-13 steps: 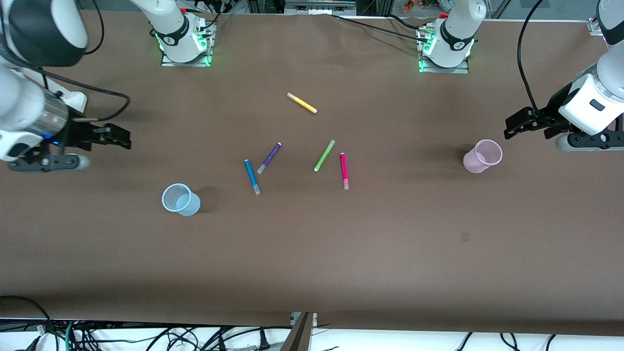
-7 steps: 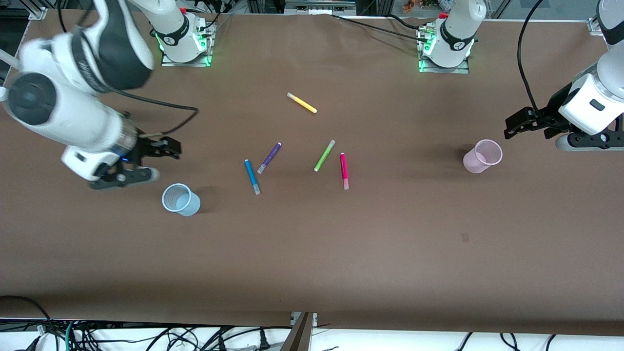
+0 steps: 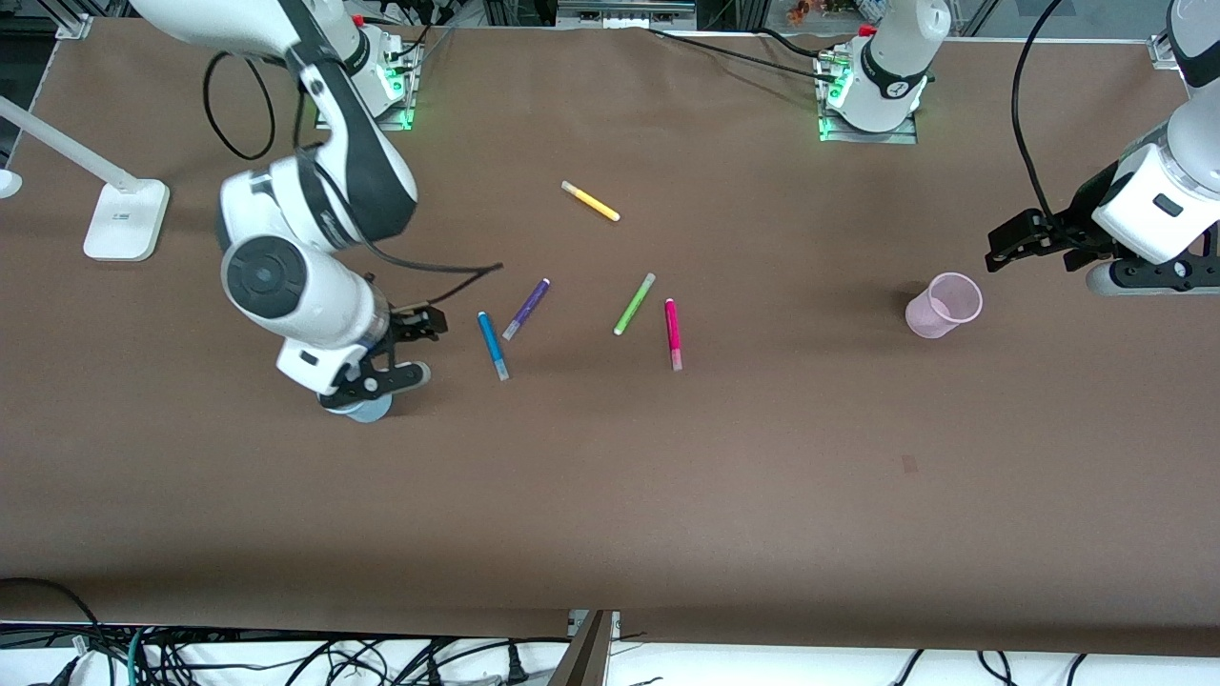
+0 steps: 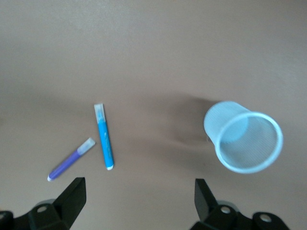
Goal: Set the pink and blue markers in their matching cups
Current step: 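Move the right gripper over the blue marker and lower it, then grasp the blue marker with the right gripper while the left gripper reaches the pink marker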
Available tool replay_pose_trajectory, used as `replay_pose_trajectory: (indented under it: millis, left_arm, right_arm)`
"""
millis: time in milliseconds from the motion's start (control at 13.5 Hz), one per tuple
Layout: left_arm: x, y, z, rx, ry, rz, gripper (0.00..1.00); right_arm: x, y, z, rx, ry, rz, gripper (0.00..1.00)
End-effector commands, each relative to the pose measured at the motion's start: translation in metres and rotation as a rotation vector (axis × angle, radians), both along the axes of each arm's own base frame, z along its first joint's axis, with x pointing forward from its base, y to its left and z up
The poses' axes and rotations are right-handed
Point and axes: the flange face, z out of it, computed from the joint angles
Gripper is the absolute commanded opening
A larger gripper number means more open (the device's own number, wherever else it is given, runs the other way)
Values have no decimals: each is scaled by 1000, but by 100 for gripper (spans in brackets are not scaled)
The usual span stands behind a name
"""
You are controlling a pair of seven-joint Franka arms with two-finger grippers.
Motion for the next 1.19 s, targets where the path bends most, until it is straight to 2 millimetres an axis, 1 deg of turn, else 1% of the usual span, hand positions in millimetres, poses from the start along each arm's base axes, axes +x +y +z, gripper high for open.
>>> replay_pose_trajectory:
  millis: [0,148,223,371,520,594,742,891,965,1039,1113]
  left_arm:
    - [3,1,5,-2,5,-13,100]
    - [3,1,5,-2,5,-13,100]
    - [3,0,5,-2,5,-15,100]
    - [3,-1,5,-2,6,-16,100]
    - [-1,-5,-4,-1,43,-25,100]
    - [-4,-11,-7,1,70,-35,100]
    - [-3,-10,-12,-1,84,-37,100]
    - [-1,-15,-19,-16,98,-65,100]
    - [0,-21,-22,-18,99,-73,100]
    - [0,-34,-29,-18,105,-88,100]
    - [3,-44,-33,-21,104,-100,100]
  right_arm:
    - [10,13,-41,12,-8,4,100]
    - [11,27,-76,17,-16,20,100]
    - [10,33,-89,18,-16,26,100]
    - [7,42,-107,17,-13,39,100]
    - [2,46,-130,7,16,48,100]
    - [-2,55,-138,7,15,61,100]
    - [-8,67,-148,14,6,77,100]
    - [-9,71,-156,15,0,83,100]
    - [-11,74,-160,15,4,87,100]
    - [-12,75,-165,13,6,89,100]
    - [-14,80,-167,20,-6,95,100]
